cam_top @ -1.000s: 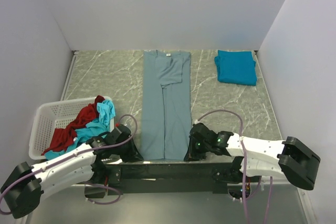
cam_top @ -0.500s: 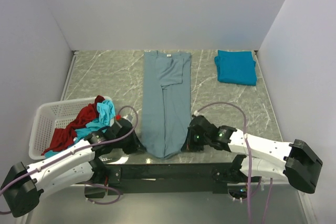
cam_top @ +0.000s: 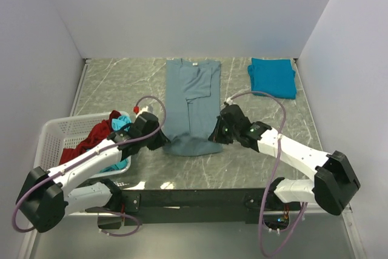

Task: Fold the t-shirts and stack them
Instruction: Fold the tshirt

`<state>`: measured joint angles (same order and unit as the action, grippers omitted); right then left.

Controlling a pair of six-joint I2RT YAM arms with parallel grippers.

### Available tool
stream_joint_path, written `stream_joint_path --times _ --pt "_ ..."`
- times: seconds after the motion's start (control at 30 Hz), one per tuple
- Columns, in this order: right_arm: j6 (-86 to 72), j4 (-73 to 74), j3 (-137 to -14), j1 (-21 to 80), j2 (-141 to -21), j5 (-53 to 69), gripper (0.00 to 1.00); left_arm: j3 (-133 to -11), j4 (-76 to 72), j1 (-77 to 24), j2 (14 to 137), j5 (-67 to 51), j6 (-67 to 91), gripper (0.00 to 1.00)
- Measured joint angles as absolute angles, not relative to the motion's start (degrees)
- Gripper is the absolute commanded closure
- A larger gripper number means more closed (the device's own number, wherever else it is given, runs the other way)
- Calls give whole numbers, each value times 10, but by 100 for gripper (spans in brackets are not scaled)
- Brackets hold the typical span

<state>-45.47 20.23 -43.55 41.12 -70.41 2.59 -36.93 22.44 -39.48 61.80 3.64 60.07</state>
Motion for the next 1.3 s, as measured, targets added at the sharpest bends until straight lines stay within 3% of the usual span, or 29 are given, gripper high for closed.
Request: stream_joint_path --times 0.77,1.3 --pt "-359 213 -663 309 -909 3 100 -557 156 -278 811 72 487 99" --pt "-352 221 -710 276 -980 24 100 -625 131 -244 941 19 441 99"
